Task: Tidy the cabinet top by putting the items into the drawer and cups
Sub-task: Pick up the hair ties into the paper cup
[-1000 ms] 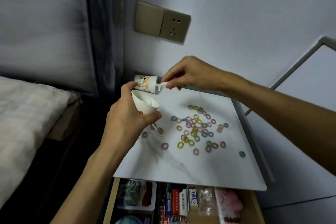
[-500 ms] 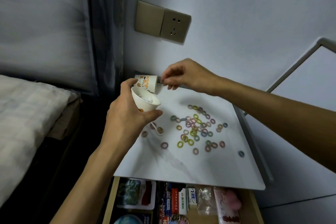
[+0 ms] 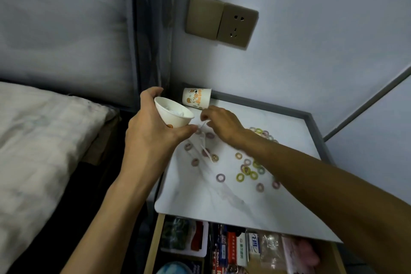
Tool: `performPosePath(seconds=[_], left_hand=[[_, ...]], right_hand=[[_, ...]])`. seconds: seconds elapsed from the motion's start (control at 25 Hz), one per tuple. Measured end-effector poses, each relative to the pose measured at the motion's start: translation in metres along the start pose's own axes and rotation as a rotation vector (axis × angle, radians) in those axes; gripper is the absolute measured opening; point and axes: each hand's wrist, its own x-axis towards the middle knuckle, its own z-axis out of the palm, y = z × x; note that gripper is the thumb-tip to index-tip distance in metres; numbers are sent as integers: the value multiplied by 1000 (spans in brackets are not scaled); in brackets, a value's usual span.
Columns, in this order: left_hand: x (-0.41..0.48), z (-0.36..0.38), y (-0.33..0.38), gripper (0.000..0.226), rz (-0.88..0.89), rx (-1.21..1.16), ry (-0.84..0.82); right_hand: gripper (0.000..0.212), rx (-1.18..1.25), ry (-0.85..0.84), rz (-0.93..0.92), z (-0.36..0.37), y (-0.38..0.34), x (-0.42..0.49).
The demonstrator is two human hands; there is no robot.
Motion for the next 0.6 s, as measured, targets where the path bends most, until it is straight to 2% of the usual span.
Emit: performPosePath(seconds=[0.12, 0.28, 0.4, 0.48, 0.6], left_hand=[[2, -3, -3, 90, -14, 0, 2], [0, -4, -2, 90, -23, -6, 8], [-2, -6, 1, 88, -23, 5, 14], [-3, -9, 1, 87, -29, 11, 22], [-3, -8, 5, 88, -39, 2, 18]], right_hand=[[8, -49, -41, 50, 1, 7, 1], [6, -97, -151, 66, -5, 17, -11], [5, 173, -90, 129, -20, 6, -23], [5, 327, -115, 203, -23, -9, -31], [14, 275, -183, 314, -14, -26, -36]])
